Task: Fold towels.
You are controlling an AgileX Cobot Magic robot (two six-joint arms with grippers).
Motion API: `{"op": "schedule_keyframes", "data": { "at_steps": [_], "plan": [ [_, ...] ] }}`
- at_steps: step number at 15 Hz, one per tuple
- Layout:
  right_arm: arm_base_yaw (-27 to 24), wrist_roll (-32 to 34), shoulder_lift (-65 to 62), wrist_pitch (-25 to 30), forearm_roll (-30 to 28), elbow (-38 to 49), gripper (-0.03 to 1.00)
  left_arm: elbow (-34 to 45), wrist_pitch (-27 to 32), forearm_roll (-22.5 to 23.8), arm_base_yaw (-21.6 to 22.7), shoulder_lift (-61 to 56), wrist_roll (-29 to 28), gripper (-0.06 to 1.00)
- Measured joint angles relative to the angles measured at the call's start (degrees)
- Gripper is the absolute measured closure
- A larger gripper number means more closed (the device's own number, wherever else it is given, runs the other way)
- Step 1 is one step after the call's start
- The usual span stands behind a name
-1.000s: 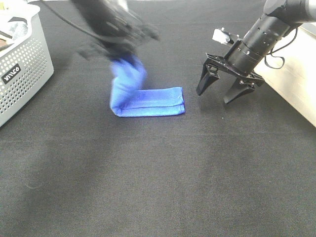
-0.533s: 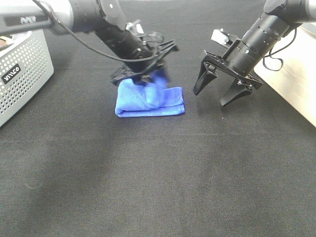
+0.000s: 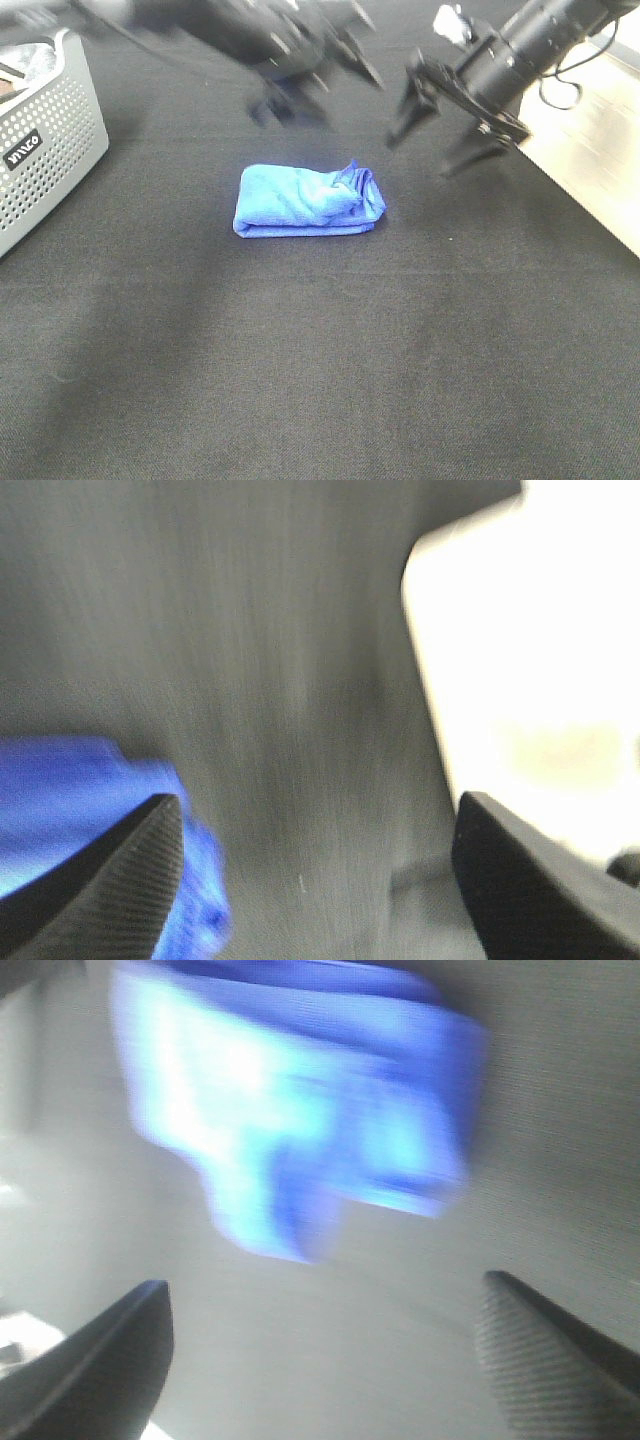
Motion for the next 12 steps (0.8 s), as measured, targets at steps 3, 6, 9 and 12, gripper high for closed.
{"op": "schedule_keyframes", "data": {
  "at_steps": [3, 6, 9, 12],
  "plan": [
    [4.1, -6.9, 0.1, -2.0, 9.2, 0.0, 0.19, -3.5, 4.8, 0.2, 5.8, 0.0, 0.0, 0.23],
    [9.7, -8.4, 0.4, -10.9, 11.8, 0.0, 0.19, -3.6, 8.2, 0.3, 10.2, 0.1, 0.0, 0.23],
    [10.2, -10.1, 5.0, -12.3, 16.8, 0.0, 0.19, -3.6, 9.1, 0.5, 11.0, 0.1, 0.0, 0.23],
    [9.5, -11.6, 10.1, -9.6, 19.2, 0.0, 0.19, -3.6, 9.1, 0.5, 11.0, 0.1, 0.0, 0.23]
  ]
}}
